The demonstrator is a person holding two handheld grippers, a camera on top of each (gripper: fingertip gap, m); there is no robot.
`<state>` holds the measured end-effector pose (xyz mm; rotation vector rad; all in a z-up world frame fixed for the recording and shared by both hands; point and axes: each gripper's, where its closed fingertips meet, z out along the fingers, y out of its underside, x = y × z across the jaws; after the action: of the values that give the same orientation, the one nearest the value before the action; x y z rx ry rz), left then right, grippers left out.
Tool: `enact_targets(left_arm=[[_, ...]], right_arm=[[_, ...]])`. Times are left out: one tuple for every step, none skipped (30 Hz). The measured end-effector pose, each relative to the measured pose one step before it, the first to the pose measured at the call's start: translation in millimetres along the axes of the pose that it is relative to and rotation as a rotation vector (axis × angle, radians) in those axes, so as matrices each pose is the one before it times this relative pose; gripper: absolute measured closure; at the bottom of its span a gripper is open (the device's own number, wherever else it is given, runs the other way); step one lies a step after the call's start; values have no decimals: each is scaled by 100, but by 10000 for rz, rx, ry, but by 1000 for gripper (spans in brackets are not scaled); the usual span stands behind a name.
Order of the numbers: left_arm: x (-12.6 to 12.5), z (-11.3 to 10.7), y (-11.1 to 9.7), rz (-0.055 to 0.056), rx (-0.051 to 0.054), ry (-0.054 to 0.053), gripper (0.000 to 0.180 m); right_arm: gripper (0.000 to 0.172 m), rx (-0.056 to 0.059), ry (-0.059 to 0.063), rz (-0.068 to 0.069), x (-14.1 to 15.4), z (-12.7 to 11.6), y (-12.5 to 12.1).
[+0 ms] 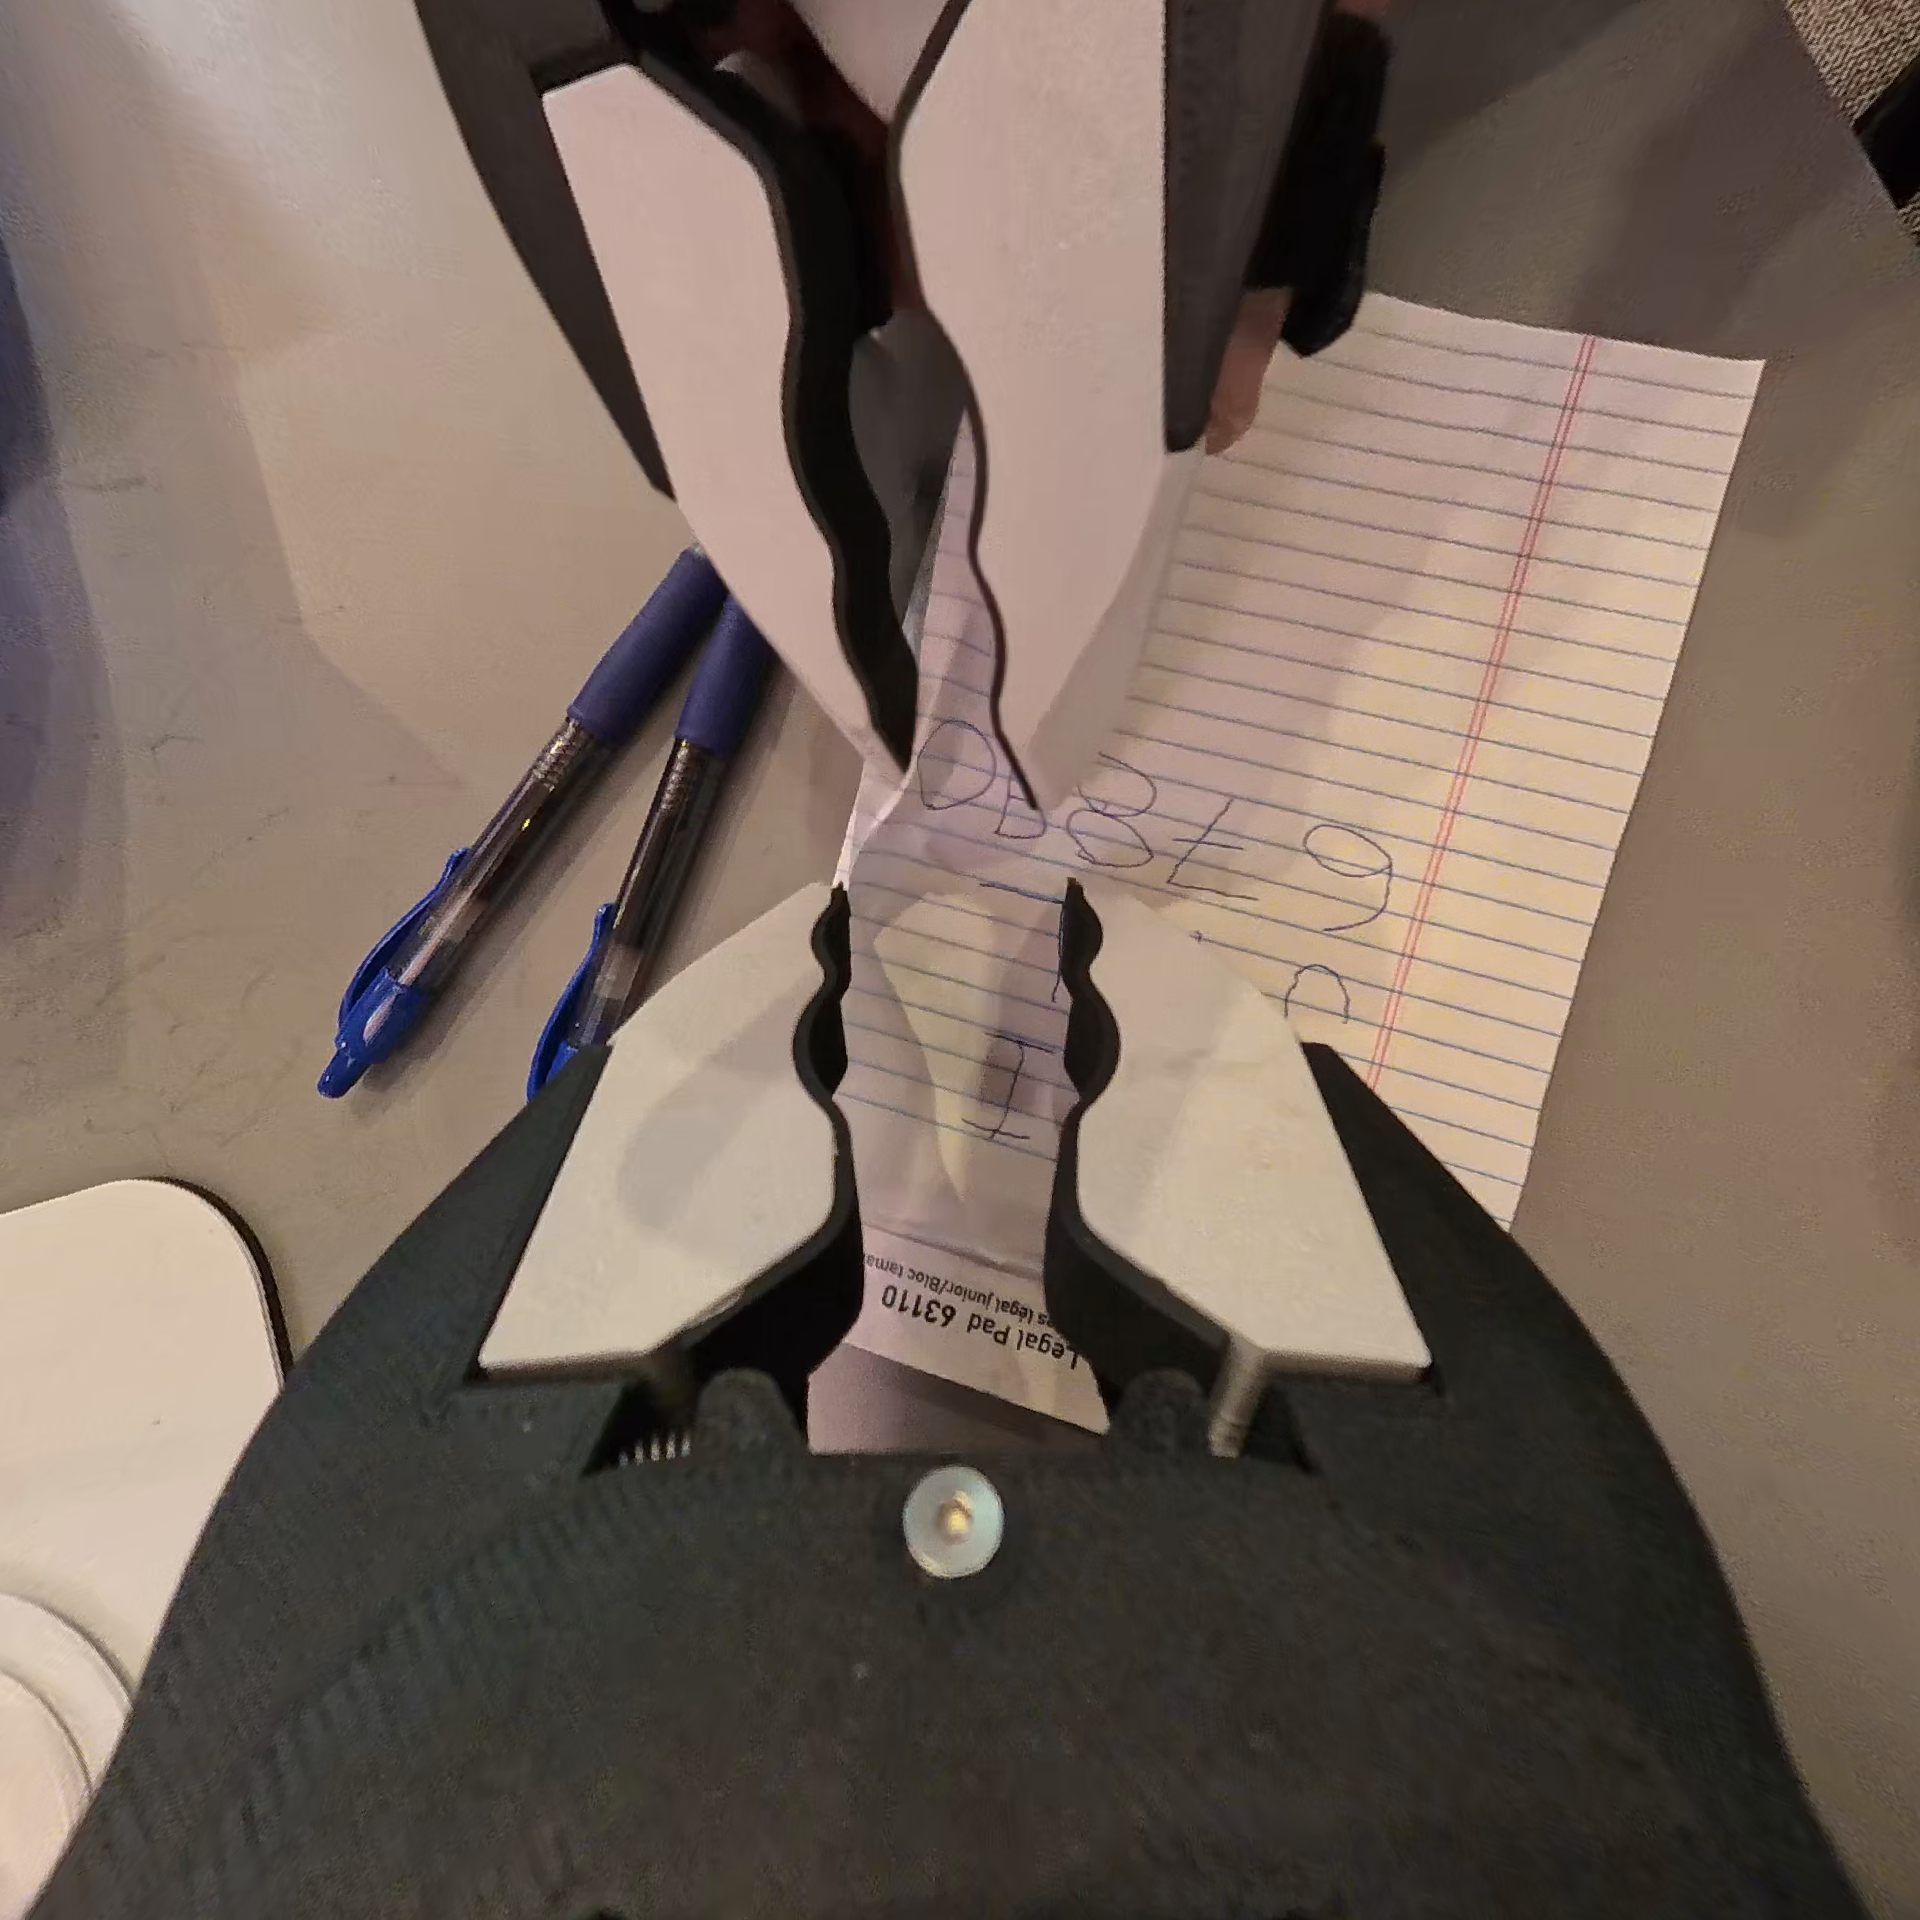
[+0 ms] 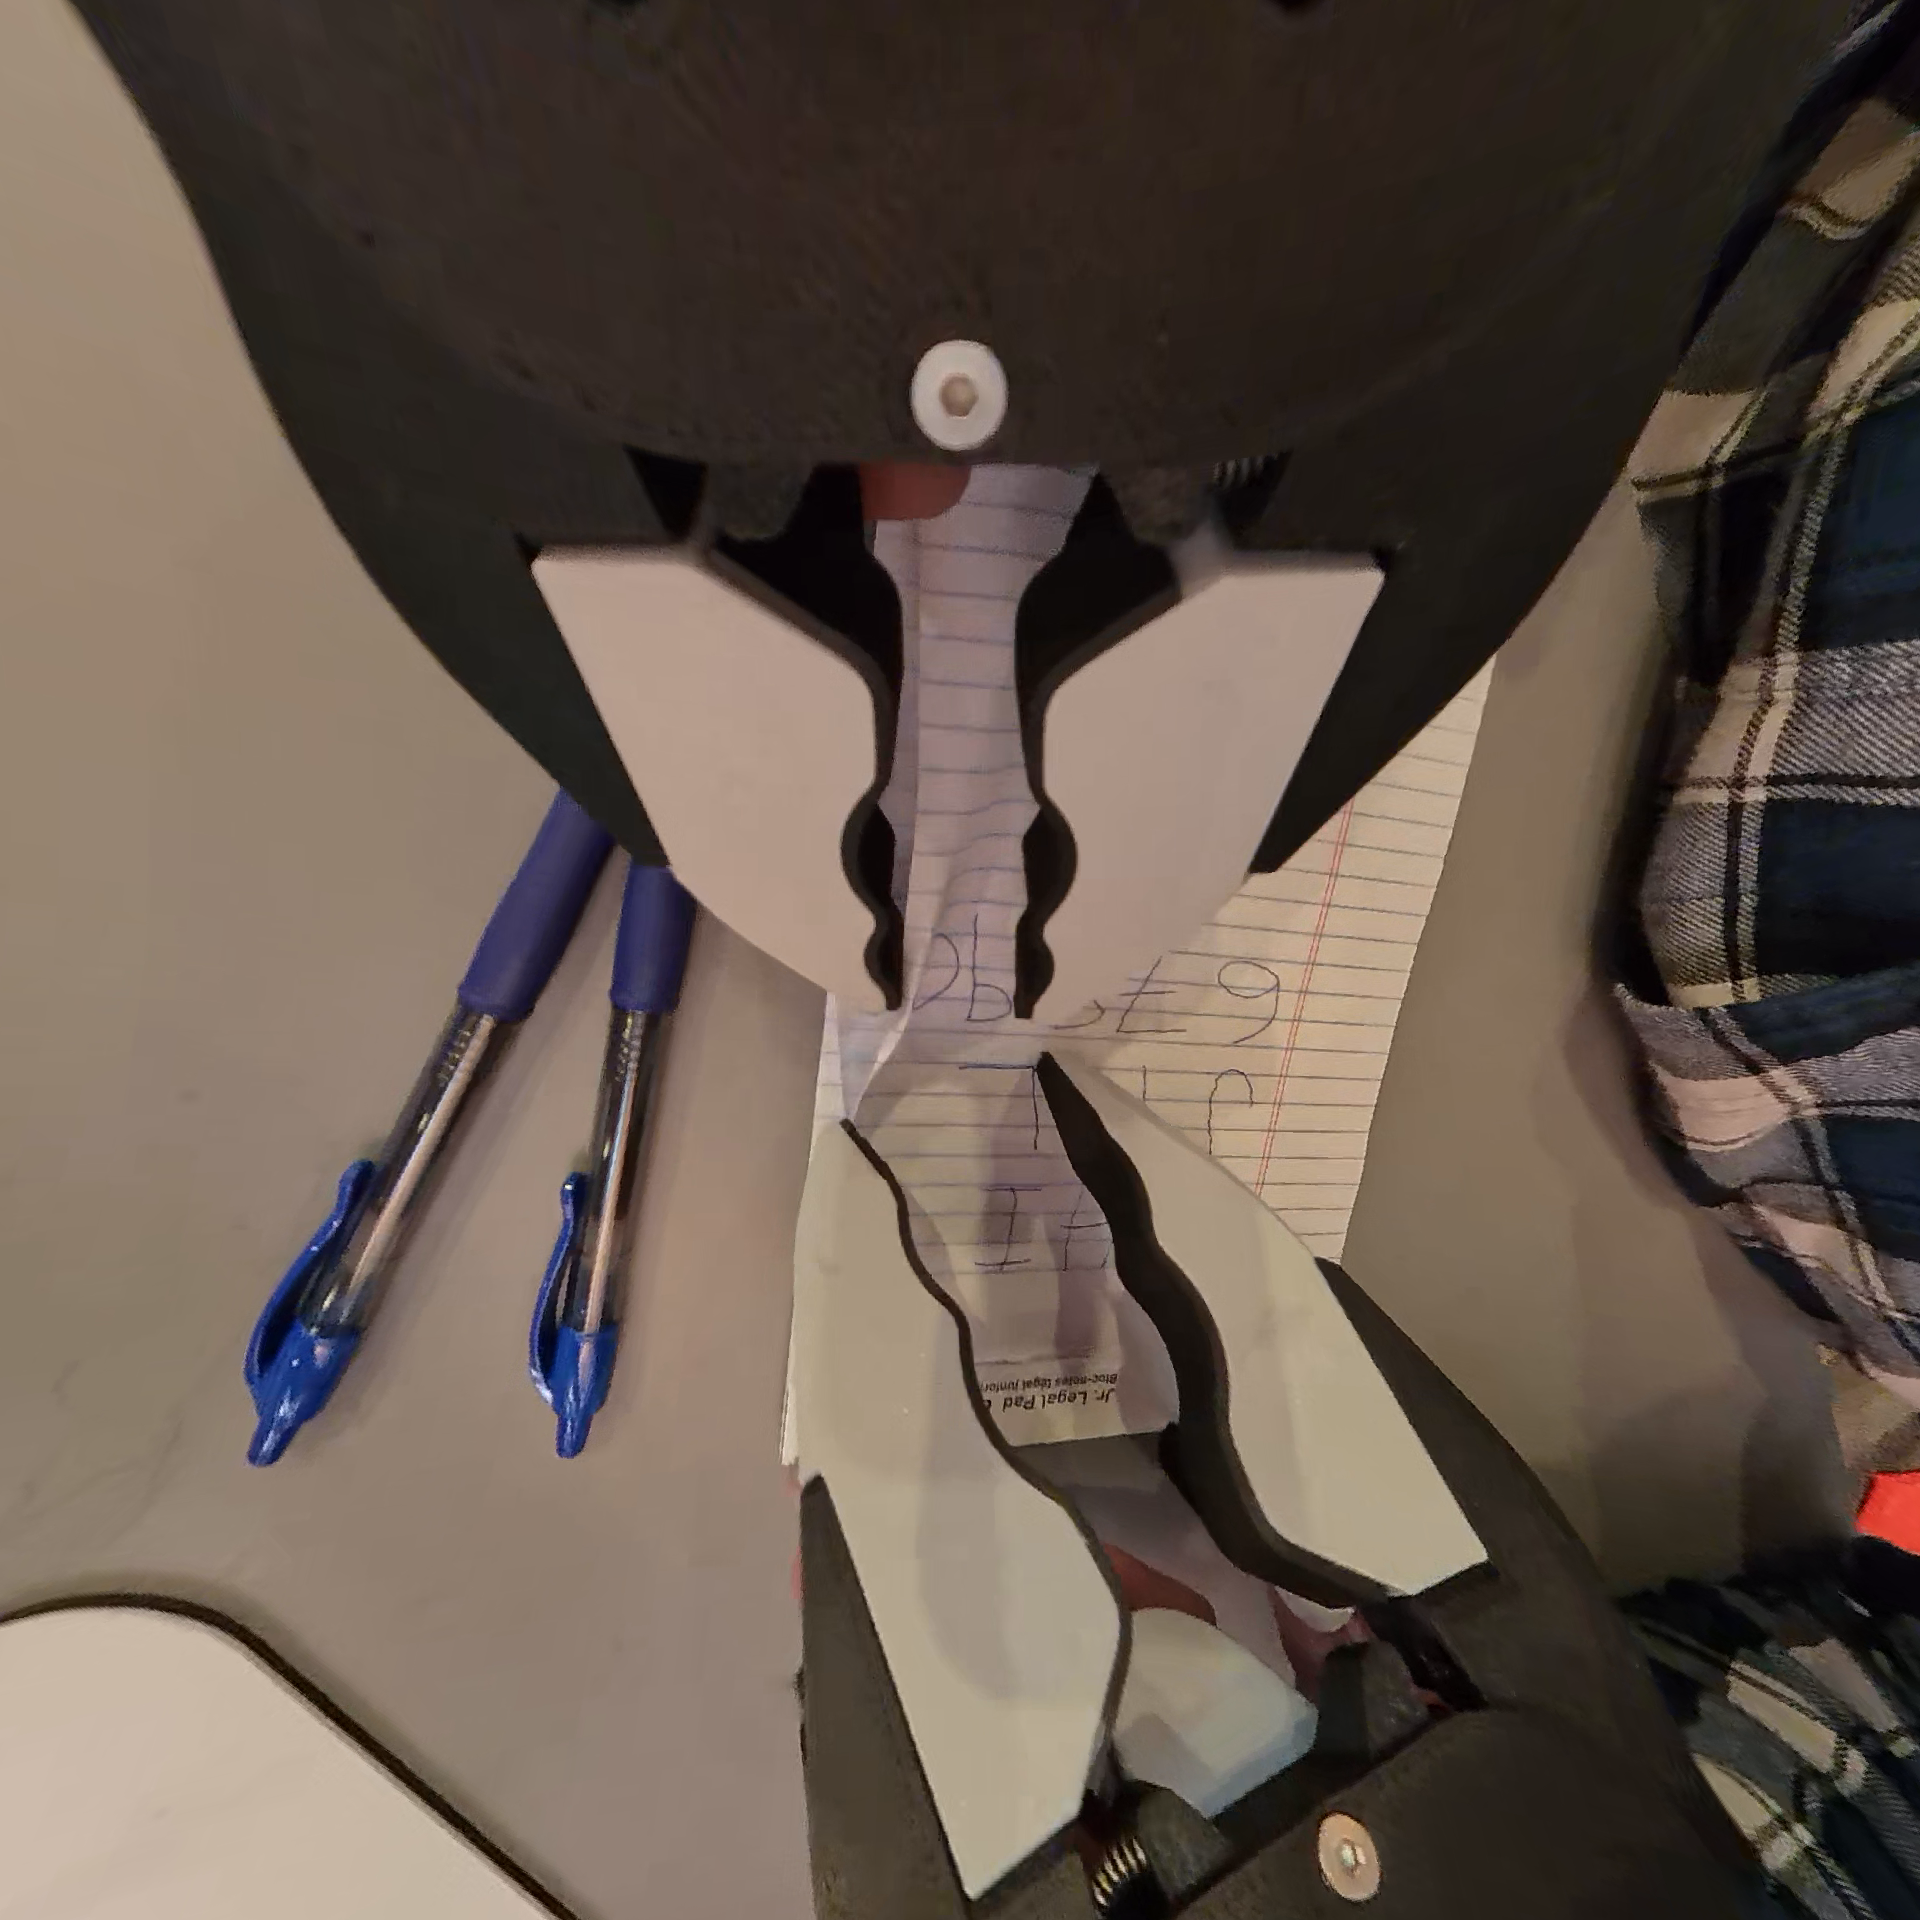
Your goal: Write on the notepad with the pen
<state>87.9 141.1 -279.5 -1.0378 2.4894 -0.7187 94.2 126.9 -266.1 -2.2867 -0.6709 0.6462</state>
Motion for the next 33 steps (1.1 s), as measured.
enact_targets(left_arm=[[-24,17,-5,8,-10,-16,141],[-37,9,7,6,-5,-21,141],[-80,-6,-11,43,-15,-59,140],[-151,-63,72,52,-88,-103,137],[-245,-175,176,119,-139,-176,135],[-165,-205,260,108,-121,-107,135],[-139,-152,213,5,-59,-47,133],[-230,-92,93,-34,11,-93,131],[7,-45,0,-54,27,84,131],[35,-64,-172,0,96,97,129],[-153,-128,-277,137,111,-87,129],[32,-161,-340,179,125,-1,129],[334,-141,-351,103,93,218,130],[121,-70,-191,80,-12,111,131],[-163,15,29,157,-126,-72,134],[70,86,85,107,-100,132,138],[222,105,72,-46,-68,280,144],[92,96,66,-35,-50,155,147],[23,22,9,18,43,66,154],[107,33,68,-77,26,139,162],[90,43,92,-163,-4,150,171],[-120,89,111,-162,-28,-23,173],[-114,119,81,-29,-11,-81,176],[-19,128,73,35,-29,-44,178],[-128,98,74,138,-77,-173,178],[-125,42,-20,231,-58,-221,179],[-8,54,-32,237,-88,-127,180],[-75,68,56,202,-158,-143,180],[-97,52,-28,159,-113,-131,179],[-20,-15,-136,161,-11,-51,179],[-85,-43,-97,114,-20,-71,179],[-130,-83,-108,147,-16,-107,179],[-75,-88,-146,178,2,-76,180]], right_arm=[[154,-42,44,45,53,10,64],[162,-65,101,1,125,27,116],[168,-18,127,49,207,-11,35],[170,15,7,77,54,-20,3],[170,-1,33,-60,8,-23,22],[171,-15,150,-194,49,-84,-29],[172,69,181,-300,-29,-173,-245],[172,85,131,-321,-161,-205,-349],[172,22,199,-318,-96,-219,-357],[172,-72,274,-364,-5,-191,-254],[172,-59,276,-415,-31,-158,-258],[172,-19,250,-332,-17,-143,-258],[172,-60,160,-276,-84,-105,-156],[172,5,115,-311,-120,-118,-204],[172,53,113,-209,-40,-157,-240],[172,-12,81,-147,-25,-144,-167],[172,-106,80,-176,-9,-95,-39],[172,-144,118,-177,57,-58,25],[172,-98,102,-137,75,-27,18],[172,-16,-45,26,-15,-22,-11],[169,68,-122,267,67,-91,-27],[154,21,-108,462,286,-241,65],[142,45,-109,507,352,-359,81],[133,51,-221,534,206,-337,133],[126,-100,-386,582,-17,-213,349],[122,-90,-342,478,5,-119,360],[120,3,-245,369,64,-81,264],[118,-89,-314,322,-112,14,335],[118,-180,-192,151,-98,7,326],[118,-124,108,35,211,-53,177],[119,-124,-17,54,11,-22,90],[123,-34,-198,62,-244,45,-109],[128,19,-227,81,-294,76,-222]])
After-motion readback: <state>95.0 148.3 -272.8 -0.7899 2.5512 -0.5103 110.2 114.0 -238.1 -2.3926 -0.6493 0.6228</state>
